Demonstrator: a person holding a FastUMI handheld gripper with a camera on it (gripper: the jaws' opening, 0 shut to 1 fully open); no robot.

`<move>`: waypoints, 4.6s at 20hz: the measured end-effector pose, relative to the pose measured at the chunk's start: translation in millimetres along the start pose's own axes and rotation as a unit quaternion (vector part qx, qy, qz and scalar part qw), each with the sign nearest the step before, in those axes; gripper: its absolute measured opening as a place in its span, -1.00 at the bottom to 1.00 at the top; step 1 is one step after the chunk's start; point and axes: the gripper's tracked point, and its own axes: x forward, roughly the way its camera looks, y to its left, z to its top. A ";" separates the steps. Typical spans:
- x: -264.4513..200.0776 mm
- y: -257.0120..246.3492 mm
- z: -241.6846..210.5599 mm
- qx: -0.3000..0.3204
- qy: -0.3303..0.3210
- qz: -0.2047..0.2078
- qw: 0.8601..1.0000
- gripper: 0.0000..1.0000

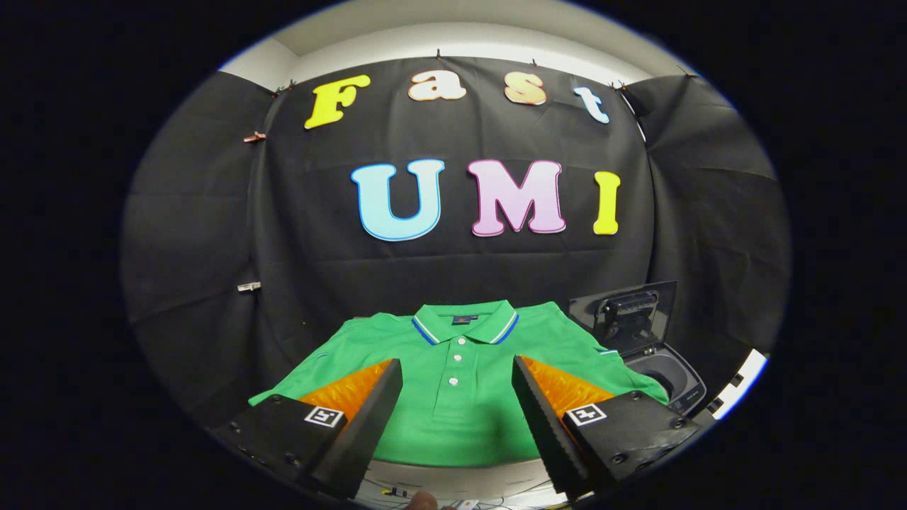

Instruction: Put the clothes into the washing machine and then close the washing machine lid.

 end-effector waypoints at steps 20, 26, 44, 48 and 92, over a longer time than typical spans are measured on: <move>114.7 -13.0 -63.2 -0.019 0.394 -0.028 0.919 1.00; 116.9 -20.1 -68.8 -0.026 0.502 -0.043 0.863 0.98; 129.7 -26.6 -64.7 -0.031 0.475 -0.046 0.878 -0.76; 131.6 -26.9 -64.7 -0.036 0.459 -0.047 0.887 -0.76; 51.5 -99.3 130.2 -0.034 0.025 0.055 0.998 -0.91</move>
